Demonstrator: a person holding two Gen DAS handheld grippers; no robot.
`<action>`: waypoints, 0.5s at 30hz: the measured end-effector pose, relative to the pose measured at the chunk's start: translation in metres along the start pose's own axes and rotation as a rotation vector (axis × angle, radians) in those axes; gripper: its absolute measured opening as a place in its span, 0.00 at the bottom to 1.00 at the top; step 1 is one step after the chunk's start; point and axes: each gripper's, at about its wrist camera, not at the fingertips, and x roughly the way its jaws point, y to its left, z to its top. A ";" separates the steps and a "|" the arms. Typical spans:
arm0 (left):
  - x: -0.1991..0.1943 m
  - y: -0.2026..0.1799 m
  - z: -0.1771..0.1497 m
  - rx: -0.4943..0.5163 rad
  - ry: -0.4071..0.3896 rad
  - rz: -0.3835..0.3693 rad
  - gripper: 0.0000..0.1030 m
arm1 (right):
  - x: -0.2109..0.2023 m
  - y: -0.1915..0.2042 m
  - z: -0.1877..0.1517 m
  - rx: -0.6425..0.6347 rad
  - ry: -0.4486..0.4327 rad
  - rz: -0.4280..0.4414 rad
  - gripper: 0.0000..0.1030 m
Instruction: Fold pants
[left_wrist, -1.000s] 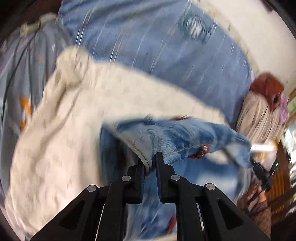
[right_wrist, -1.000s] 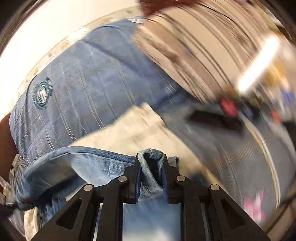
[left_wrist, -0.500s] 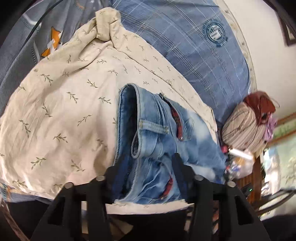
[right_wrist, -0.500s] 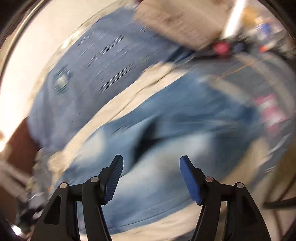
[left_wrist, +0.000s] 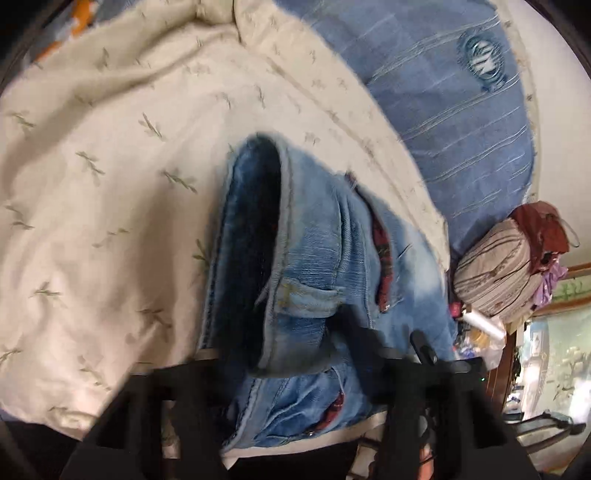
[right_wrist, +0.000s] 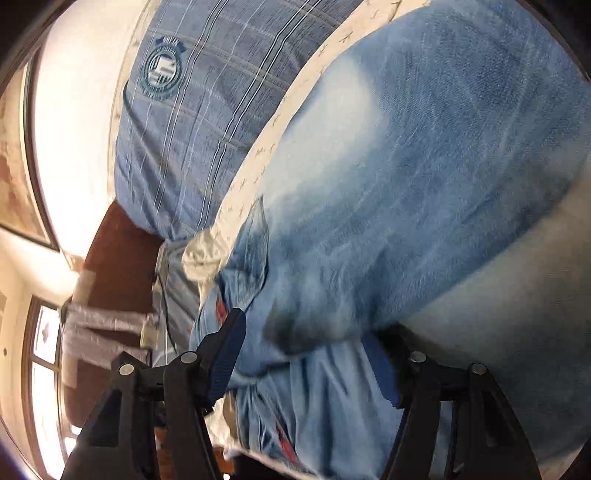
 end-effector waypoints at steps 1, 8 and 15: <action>0.004 -0.003 0.001 0.010 0.010 0.008 0.24 | -0.002 -0.001 0.000 0.001 -0.015 -0.008 0.25; -0.042 -0.036 -0.015 0.163 -0.077 -0.034 0.20 | -0.040 0.025 -0.020 -0.117 -0.053 0.048 0.10; -0.057 0.001 -0.059 0.218 -0.047 0.038 0.18 | -0.069 0.023 -0.068 -0.176 -0.001 -0.008 0.10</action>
